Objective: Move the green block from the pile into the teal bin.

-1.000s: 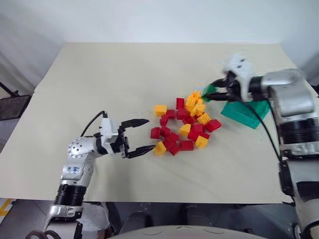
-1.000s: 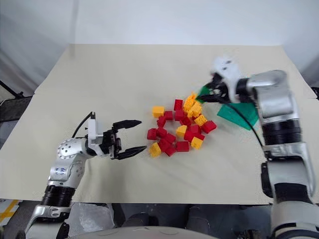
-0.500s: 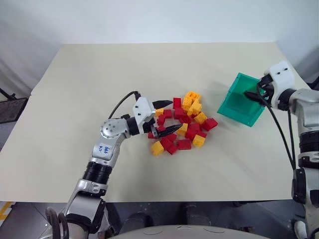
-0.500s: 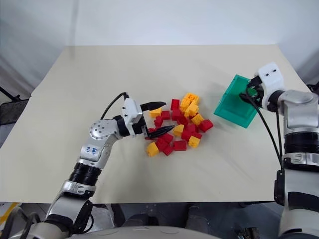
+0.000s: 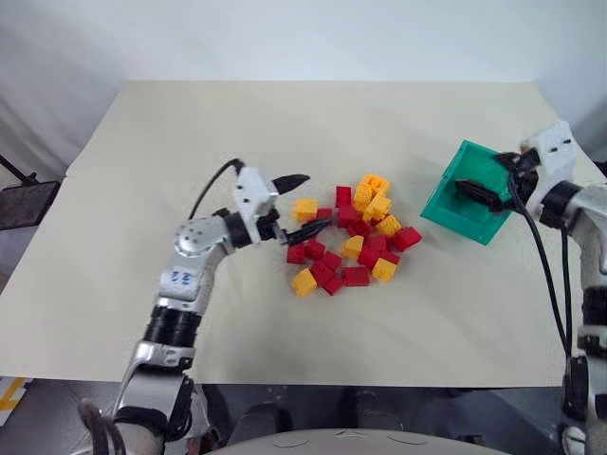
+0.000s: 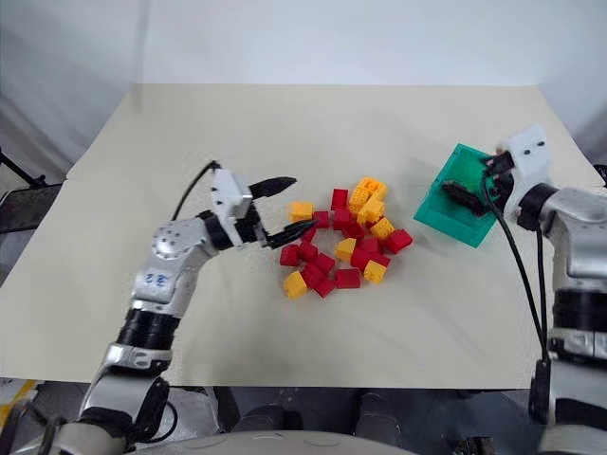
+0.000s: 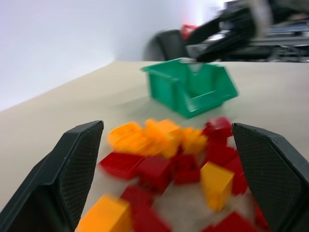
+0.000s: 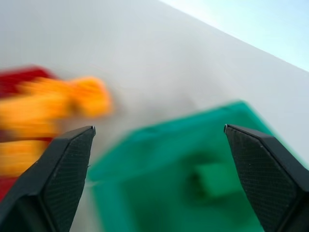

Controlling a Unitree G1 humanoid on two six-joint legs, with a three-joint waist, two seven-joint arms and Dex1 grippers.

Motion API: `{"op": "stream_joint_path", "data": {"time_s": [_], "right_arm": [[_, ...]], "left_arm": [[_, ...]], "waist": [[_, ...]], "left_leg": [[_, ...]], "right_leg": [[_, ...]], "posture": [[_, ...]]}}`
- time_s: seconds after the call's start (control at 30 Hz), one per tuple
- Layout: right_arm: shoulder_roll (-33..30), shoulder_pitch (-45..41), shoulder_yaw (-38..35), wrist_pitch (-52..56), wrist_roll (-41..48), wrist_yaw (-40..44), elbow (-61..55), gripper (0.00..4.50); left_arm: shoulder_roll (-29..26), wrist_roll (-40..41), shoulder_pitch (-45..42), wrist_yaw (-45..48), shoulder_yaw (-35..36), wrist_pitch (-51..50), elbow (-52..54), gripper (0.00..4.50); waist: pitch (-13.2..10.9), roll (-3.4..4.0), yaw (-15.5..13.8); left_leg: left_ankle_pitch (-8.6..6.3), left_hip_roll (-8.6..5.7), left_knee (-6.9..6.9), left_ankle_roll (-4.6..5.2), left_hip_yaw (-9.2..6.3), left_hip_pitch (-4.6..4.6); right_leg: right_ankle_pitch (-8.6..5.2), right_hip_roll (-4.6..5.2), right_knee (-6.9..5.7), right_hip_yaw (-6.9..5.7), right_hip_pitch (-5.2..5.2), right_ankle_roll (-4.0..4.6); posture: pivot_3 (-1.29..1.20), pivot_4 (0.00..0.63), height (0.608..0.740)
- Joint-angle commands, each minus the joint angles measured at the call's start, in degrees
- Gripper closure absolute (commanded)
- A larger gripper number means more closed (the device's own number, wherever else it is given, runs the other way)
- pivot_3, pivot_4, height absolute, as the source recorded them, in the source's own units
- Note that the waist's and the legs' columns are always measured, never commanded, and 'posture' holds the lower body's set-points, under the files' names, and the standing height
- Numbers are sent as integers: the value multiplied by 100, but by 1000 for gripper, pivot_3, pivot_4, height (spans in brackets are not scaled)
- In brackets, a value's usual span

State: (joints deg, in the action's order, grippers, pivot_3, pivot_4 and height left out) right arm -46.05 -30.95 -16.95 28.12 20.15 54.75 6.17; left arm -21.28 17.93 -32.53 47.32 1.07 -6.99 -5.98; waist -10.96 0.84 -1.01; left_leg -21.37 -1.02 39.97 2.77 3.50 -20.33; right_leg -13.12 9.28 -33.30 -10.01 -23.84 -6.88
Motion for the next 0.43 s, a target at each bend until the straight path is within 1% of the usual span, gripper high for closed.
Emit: {"op": "stream_joint_path", "data": {"time_s": [0.03, 0.13, 0.23, 0.33, 0.43], "right_arm": [[-224, 601, -523, 437, 969, 640, -1046, 21], [-355, 1303, -693, 95, 1225, 1312, -1183, 21], [-590, 1740, -503, -647, 942, 1912, -762, 21], [-826, 1999, -273, -1202, 672, 2340, -358, 21], [-816, 1994, -156, -1694, 460, 2423, 214, 21]], "left_arm": [[-400, 487, 392, 485, 467, 18, 279, 0], [-966, 663, 936, 893, 800, 17, 399, 0], [-1428, 802, 1387, 1226, 1120, 103, 330, 0], [-1613, 869, 1623, 1314, 1324, 125, 229, 0], [-1680, 856, 1867, 1246, 1505, 161, 187, 0]], "waist": [[0, 0, -13], [-1, -1, -31], [-1, -1, -42], [-1, -1, -54], [-1, 0, -39]], "left_leg": [[-1, 1, 2, 0, 5, 1], [-3, 0, 10, 3, 4, 7], [-9, -1, 11, 8, 3, 17], [-12, -8, 13, 13, 4, 18], [-12, -11, 11, 14, 5, 19]], "right_leg": [[0, -2, -1, 3, 1, 0], [3, 0, 3, 7, 9, -1], [4, 2, 8, 12, 20, -2], [8, 8, 10, 15, 21, -9], [10, 11, 12, 26, 21, -12]], "posture": [[0, 150, 740], [0, 150, 740], [0, 150, 740], [0, 150, 740], [0, 150, 740]]}}
